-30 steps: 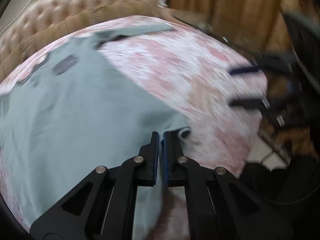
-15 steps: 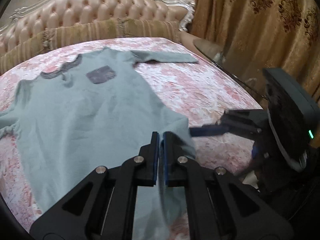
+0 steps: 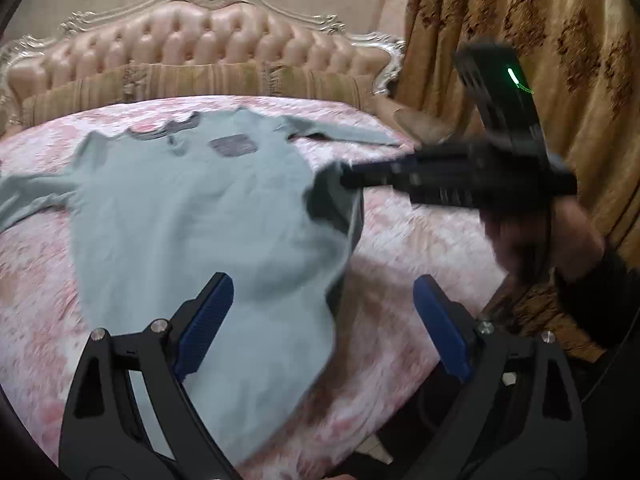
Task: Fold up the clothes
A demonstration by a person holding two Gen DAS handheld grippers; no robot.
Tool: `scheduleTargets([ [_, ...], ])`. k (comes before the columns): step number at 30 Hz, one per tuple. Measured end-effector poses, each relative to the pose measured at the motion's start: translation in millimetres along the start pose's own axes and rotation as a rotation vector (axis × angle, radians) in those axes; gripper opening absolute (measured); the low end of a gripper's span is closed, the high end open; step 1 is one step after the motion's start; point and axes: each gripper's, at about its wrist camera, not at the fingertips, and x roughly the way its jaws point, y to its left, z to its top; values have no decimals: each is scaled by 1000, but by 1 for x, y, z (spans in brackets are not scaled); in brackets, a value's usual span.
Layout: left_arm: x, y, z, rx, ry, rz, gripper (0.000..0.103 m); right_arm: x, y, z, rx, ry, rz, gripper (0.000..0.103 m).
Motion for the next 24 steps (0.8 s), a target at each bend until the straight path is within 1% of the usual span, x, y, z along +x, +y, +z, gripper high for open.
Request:
scheduleTargets([
  [3,14,-7,-10,54,36,80,92,9,-1,8,-18,15,12,11],
  [4,19,-9,-13,71,51,105,83,11,-2,11,-25,19,17,11],
  [5,32,0,-12,55,110,104,38,13,-3,14,-31,19,22,11],
  [6,45,9,-11,39,168,103,3,15,-6,18,-32,19,26,11],
  [8,52,36,-1,-40,189,102,3,20,-13,26,-29,17,32,11],
  [10,50,62,17,-94,168,90,3,25,-25,31,-4,15,40,11],
  [12,47,86,40,-109,148,109,3,28,-37,36,25,14,45,11],
  [14,50,102,58,-110,143,134,3,21,-41,38,29,5,43,13],
  [16,56,111,68,-111,149,128,3,12,-44,38,28,-7,40,14],
  [18,64,119,75,-122,159,135,3,5,-45,31,23,6,23,26],
  [20,70,124,82,-127,159,139,3,1,-40,20,10,28,-2,58],
  [21,73,126,86,-131,160,135,3,-1,-35,12,1,34,-23,65],
  [22,76,126,89,-133,164,130,3,-2,-31,6,-1,36,-27,74],
  [23,73,124,88,-127,166,131,3,-4,-27,0,0,37,-22,78],
  [24,75,122,90,-116,169,133,3,-4,-22,-5,22,38,-3,78],
])
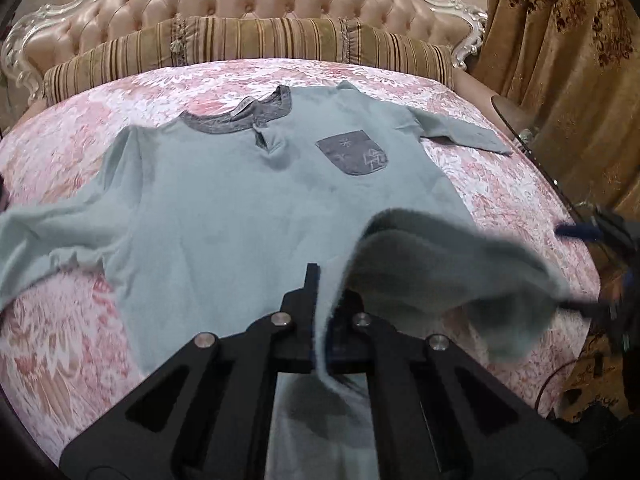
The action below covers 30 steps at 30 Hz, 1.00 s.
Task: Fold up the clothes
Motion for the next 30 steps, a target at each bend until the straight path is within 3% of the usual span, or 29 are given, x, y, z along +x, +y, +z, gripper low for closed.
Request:
scheduleTargets([
  [5,0,-3,15,15,1,-3,3,5,20,-29,183,31,93,79],
  [11,0,0,36,8,-4,-22,3,35,42,-41,280,84,94,79],
  [18,-11,3,35,16,-30,-31,3,61,39,-25,400,-6,55,79],
  [19,-15,5,33,13,-37,-26,3,63,35,-24,407,-23,46,76],
  [20,-22,7,29,15,-46,-15,3,64,30,-24,409,-38,27,52],
  [21,-29,9,25,18,-54,-5,3,64,25,-24,412,-54,8,34],
  [22,-36,11,21,22,-63,6,3,62,18,-24,415,-62,-4,8],
  [25,-62,8,11,86,-78,18,3,26,-5,-8,300,-116,-145,6],
  [30,-105,-36,4,277,-100,25,3,-50,-8,34,51,-220,-352,6],
])
